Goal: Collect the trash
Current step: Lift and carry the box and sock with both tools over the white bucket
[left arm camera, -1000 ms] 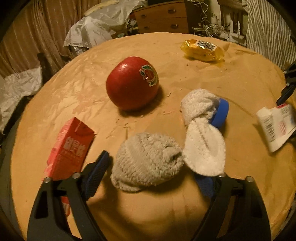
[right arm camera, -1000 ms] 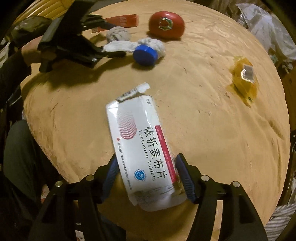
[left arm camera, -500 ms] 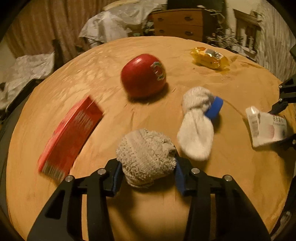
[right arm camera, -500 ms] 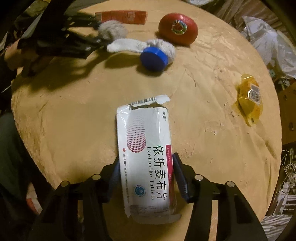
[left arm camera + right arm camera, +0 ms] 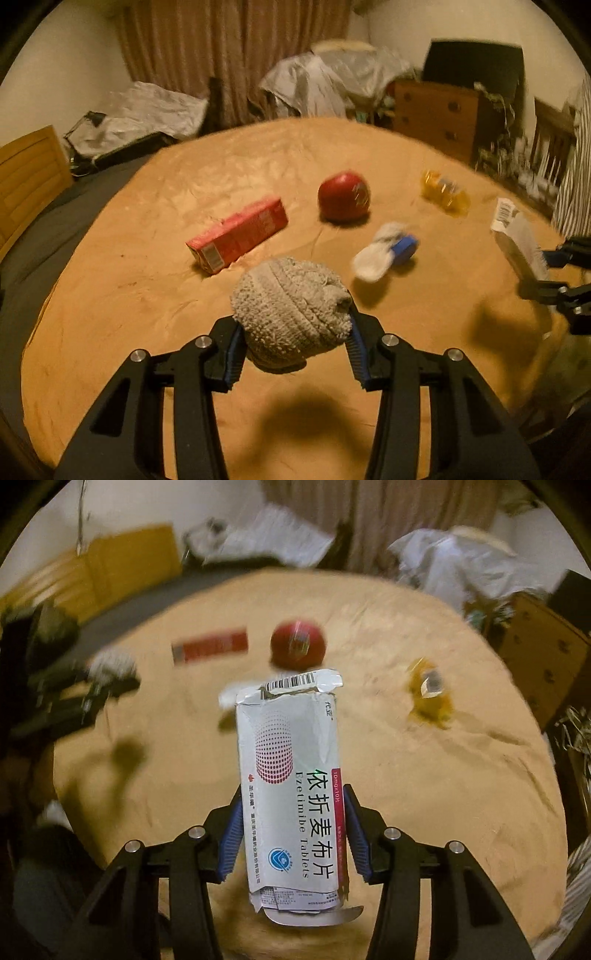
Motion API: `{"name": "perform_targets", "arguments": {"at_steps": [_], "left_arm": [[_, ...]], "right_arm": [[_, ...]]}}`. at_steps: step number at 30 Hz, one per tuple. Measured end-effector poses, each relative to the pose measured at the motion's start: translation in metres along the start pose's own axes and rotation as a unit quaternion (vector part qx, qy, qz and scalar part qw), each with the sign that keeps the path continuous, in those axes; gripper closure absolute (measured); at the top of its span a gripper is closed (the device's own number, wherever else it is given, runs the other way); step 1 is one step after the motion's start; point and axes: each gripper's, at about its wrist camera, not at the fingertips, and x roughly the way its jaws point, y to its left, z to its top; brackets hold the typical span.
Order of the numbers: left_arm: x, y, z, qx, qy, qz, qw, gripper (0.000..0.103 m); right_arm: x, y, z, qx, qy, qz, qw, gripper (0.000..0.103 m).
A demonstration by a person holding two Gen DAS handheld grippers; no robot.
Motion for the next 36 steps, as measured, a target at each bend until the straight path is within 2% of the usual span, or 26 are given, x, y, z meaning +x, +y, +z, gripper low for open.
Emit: {"name": "perform_targets", "arguments": {"at_steps": [4, 9, 15, 25, 30, 36], "left_arm": [[-0.042, -0.021, 0.005, -0.02, -0.044, 0.015, 0.9987, 0.059], [-0.083, -0.045, 0.013, -0.038, -0.104, 0.053, 0.9924, 0.058], [-0.115, -0.065, 0.011, -0.053, -0.148, 0.083, 0.984, 0.057], [-0.128, -0.074, 0.02, -0.051, -0.156, 0.069, 0.9841, 0.057], [-0.133, -0.089, 0.027, -0.041, -0.163, 0.052, 0.9844, 0.057], [-0.133, -0.124, 0.037, -0.021, -0.166, 0.014, 0.9858, 0.057]], "right_arm": [[-0.032, 0.006, 0.003, 0.035, -0.068, -0.011, 0.997, 0.052], [-0.069, 0.021, 0.001, 0.054, -0.136, -0.038, 0.988, 0.052], [-0.101, 0.038, -0.002, 0.049, -0.185, -0.071, 0.979, 0.051], [-0.14, 0.047, -0.009, 0.055, -0.196, -0.069, 0.977, 0.051], [-0.165, 0.028, -0.012, 0.069, -0.198, -0.078, 0.975, 0.051], [-0.205, -0.004, -0.024, 0.086, -0.2, -0.111, 0.97, 0.051]]}}
